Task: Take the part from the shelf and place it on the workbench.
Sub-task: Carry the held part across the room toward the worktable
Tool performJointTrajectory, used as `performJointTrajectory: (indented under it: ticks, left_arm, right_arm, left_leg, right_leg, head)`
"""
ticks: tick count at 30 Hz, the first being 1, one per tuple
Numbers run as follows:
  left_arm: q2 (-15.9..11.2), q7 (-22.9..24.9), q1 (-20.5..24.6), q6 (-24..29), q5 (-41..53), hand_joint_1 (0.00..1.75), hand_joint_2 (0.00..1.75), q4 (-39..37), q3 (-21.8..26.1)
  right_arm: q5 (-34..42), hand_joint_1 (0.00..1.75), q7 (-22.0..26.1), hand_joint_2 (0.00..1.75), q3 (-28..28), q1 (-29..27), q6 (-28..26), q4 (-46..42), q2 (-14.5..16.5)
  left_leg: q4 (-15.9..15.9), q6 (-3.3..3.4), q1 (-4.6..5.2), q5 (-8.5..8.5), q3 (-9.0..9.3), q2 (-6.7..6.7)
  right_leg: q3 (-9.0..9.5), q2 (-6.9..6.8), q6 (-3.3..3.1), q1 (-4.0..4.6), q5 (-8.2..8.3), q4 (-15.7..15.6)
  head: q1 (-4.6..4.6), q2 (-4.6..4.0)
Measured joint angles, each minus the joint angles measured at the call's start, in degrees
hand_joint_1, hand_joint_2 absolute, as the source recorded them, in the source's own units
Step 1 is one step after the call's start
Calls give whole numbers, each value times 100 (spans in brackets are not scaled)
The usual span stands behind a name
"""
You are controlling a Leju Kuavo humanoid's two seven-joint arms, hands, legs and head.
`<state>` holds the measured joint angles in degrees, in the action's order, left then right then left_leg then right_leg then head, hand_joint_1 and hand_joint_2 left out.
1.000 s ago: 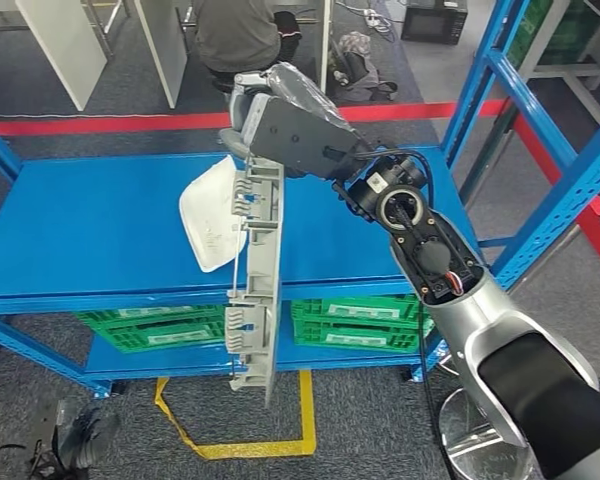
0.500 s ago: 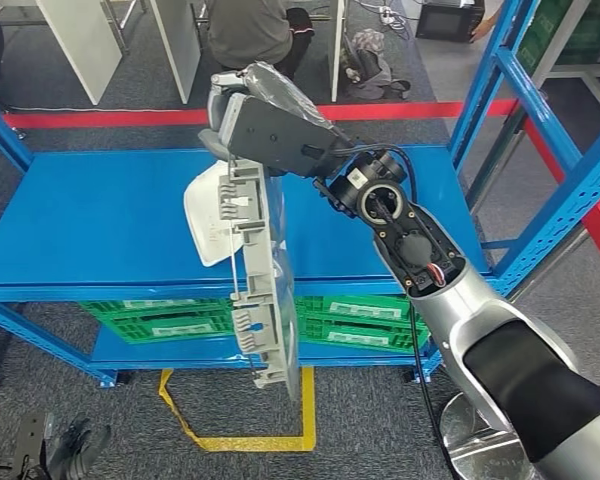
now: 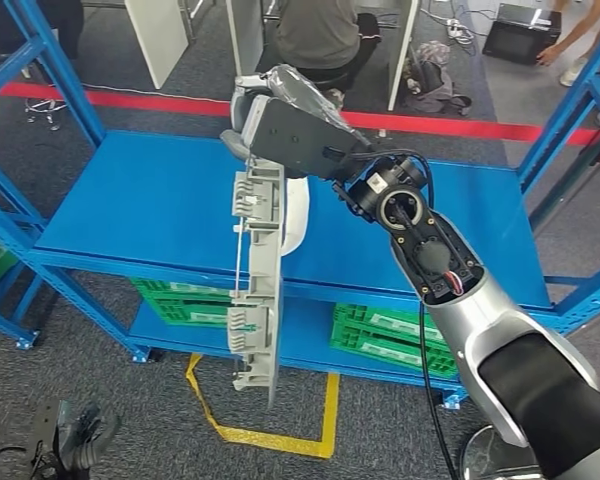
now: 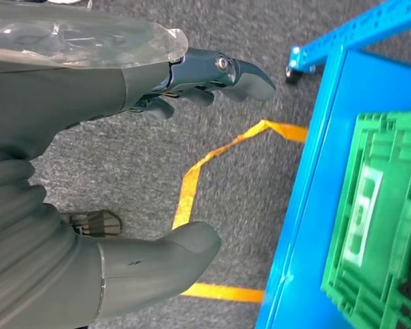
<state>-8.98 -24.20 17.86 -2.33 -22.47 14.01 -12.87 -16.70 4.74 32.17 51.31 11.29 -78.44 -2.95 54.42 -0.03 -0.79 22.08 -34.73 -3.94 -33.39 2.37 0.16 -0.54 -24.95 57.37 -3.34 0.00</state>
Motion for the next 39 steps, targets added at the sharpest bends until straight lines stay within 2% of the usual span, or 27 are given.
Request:
performJointTrajectory:
  ticks: [1, 3, 5, 7, 9, 10, 11, 12, 13, 15, 16, 18, 20, 21, 22, 24, 25, 26, 27, 29, 30, 31, 32, 34, 36, 38, 39]
  left_arm:
    - [2, -1, -3, 4, -1, 0, 175, 0, 0]
    - [-9, -3, -22, 10, -1, 0, 175, 0, 0]
    - [-20, -5, -39, 11, 0, 0, 175, 0, 0]
    - [-28, -6, -30, 17, -1, 0, 175, 0, 1]
    - [-27, -6, -32, 25, -1, 0, 175, 0, 1]
    - [-23, -6, -41, 26, -1, 0, 175, 0, 1]
    - [-22, -6, -49, 26, 0, 0, 175, 0, 0]
    - [-26, -7, -51, 27, 0, 0, 175, 0, 1]
    - [-31, -7, -48, 28, 0, 0, 175, 0, 1]
    - [-37, -11, -27, 31, 0, 0, 175, 0, 2]
    - [-35, -14, -21, 32, 1, 0, 175, 0, 2]
    - [-31, -19, -24, 37, 1, 0, 175, 0, 2]
    - [-31, -20, -30, 48, -1, 0, 175, 0, 2]
    - [-31, -20, -26, 55, -4, 0, 175, 0, 3]
    - [-31, -21, -23, 60, -8, 0, 175, 0, 3]
    - [-26, -23, -23, 63, -14, 0, 175, 0, 4]
    - [-23, -23, -30, 63, -15, 0, 175, 0, 4]
    - [-21, -23, -37, 65, -15, 0, 175, 0, 4]
    - [-20, -25, -41, 69, -16, 0, 175, 0, 4]
    - [-17, -32, -42, 81, -17, 0, 175, 0, 4]
    - [-15, -37, -41, 89, -17, 0, 175, 0, 5]
    - [-14, -42, -41, 95, -17, 0, 175, 0, 5]
    - [-11, -46, -49, 101, -17, 0, 175, 0, 6]
    - [-15, -55, -77, 104, -16, 0, 175, 0, 7]
    - [-27, -61, -84, 108, -16, 0, 175, 0, 10]
    - [-35, -64, -66, 111, -17, 0, 175, 0, 21]
    - [-32, -65, -65, 111, -17, 0, 175, 0, 27]
  right_arm:
    - [4, 175, 3, 175, 1, 6, 1, 2, 0]
    - [11, 175, 5, 175, 2, 12, 4, 4, 1]
    - [11, 175, 7, 175, 3, 22, 7, 6, 4]
    - [11, 175, 8, 175, 3, 37, 8, 7, 7]
    - [11, 175, 9, 175, 5, 35, 16, 15, 7]
    - [11, 175, 10, 175, 6, 30, 21, 19, 7]
    - [11, 175, 14, 175, 7, 27, 26, 22, 7]
    - [11, 175, 22, 175, 7, 28, 28, 24, 7]
    - [12, 175, 34, 175, 7, 33, 29, 24, 7]
    - [15, 175, 64, 175, 4, 49, 28, 24, 6]
    - [17, 175, 80, 175, 4, 58, 27, 25, 5]
    - [21, 175, 102, 175, 4, 69, 25, 31, 4]
    - [24, 175, 118, 175, 5, 74, 25, 43, 4]
    - [25, 175, 128, 175, 4, 77, 25, 50, 4]
    - [26, 175, 139, 175, 4, 78, 25, 60, 4]
    - [27, 175, 158, 175, 5, 70, 25, 83, 4]
    - [27, 175, 163, 175, 5, 63, 25, 97, 4]
    - [27, 175, 169, 175, 5, 58, 25, 109, 4]
    - [27, 175, 176, 175, 5, 59, 25, 119, 4]
    - [33, 175, 192, 175, 4, 71, 24, 129, 4]
    - [40, 175, 200, 175, 5, 80, 24, 132, 4]
    - [52, 175, 205, 175, 7, 86, 23, 139, 4]
    - [64, 175, 209, 175, 8, 91, 23, 148, 4]
    - [84, 175, 213, 175, 12, 100, 23, 161, 7]
    - [93, 175, 217, 175, 15, 118, 24, 165, 10]
    - [96, 175, 219, 175, 19, 134, 26, 172, 11]
    - [97, 175, 217, 175, 22, 139, 29, 179, 11]
  left_leg:
    - [1, -28, -7, -11, -22, -37]
    - [-15, -100, -15, -44, -55, -110]
    - [99, -168, -7, 37, -119, 0]
    - [675, -233, -9, 340, -395, 224]
    - [1472, -294, -27, 645, -793, 320]
    - [1675, -314, -38, 677, -904, 338]
    - [1640, -327, -49, 602, -893, 354]
    - [1363, -333, -58, 437, -757, 381]
    - [926, -332, -64, 239, -527, 452]
    - [200, -285, -38, 1, -146, 574]
    - [37, -246, -23, -28, -65, 600]
    - [8, -155, -12, -17, -63, 519]
    - [-4, -83, -29, -23, -48, 444]
    - [-14, -46, -39, -30, -39, 409]
    - [-18, -18, -40, -32, -34, 374]
    - [-16, 13, -27, -31, -33, 293]
    - [-14, 17, -20, -30, -32, 244]
    - [-10, 17, -16, -29, -29, 189]
    - [-5, 15, -14, -27, -24, 129]
    - [11, -1, -11, -19, -17, 15]
    - [23, -19, -10, -18, -27, -37]
    - [25, -45, -15, -25, -45, -81]
    - [18, -79, -24, -38, -65, -124]
    - [-7, -150, -37, -64, -90, -168]
    - [198, -202, -21, 74, -197, 20]
    - [893, -246, -21, 417, -534, 258]
    - [1313, -270, -29, 579, -742, 302]
  right_leg:
    - [72, 46, -16, 8, 16, -146]
    - [129, -8, -42, 8, 10, -212]
    - [163, -96, -94, -18, 48, -272]
    - [187, -194, -135, -31, 70, -314]
    - [182, -293, -147, -26, 67, -315]
    - [181, -341, -147, -26, 64, -314]
    - [180, -386, -144, -27, 60, -311]
    - [182, -429, -136, -30, 52, -304]
    - [184, -466, -119, -28, 39, -290]
    - [176, -526, -65, 3, 0, -254]
    - [175, -553, -37, 24, -17, -243]
    - [197, -615, 15, 39, -39, -251]
    - [170, -546, 77, 16, -150, -143]
    - [79, -464, 100, 5, -294, 77]
    - [-78, -366, 114, -4, -488, 433]
    - [-473, -276, 118, -2, -845, 1283]
    - [-608, -263, 115, -1, -899, 1544]
    - [-636, -256, 104, -1, -828, 1564]
    - [-552, -241, 85, -2, -646, 1338]
    - [-194, -98, 28, -3, -191, 504]
    - [-33, -12, 6, -5, -56, 145]
    - [63, 53, -11, -1, 2, -67]
    - [103, 78, -23, 7, -4, -149]
    - [135, -10, -63, 3, 19, -212]
    - [173, -113, -127, -25, 64, -286]
    - [186, -219, -162, -27, 81, -315]
    - [184, -273, -167, -23, 80, -315]
  head:
    - [-2, 0]
    - [-5, 0]
    - [20, 0]
    - [96, 0]
    - [169, 0]
    - [195, 0]
    - [217, 0]
    - [232, 0]
    - [244, 0]
    - [258, 0]
    - [249, 0]
    - [207, 0]
    - [173, 0]
    - [153, 0]
    - [122, 0]
    - [63, 0]
    - [41, 0]
    - [27, 0]
    - [13, 0]
    - [-21, 0]
    - [-27, 0]
    - [-28, 0]
    - [-29, 0]
    - [-33, 0]
    - [14, 0]
    - [103, 0]
    - [138, 0]
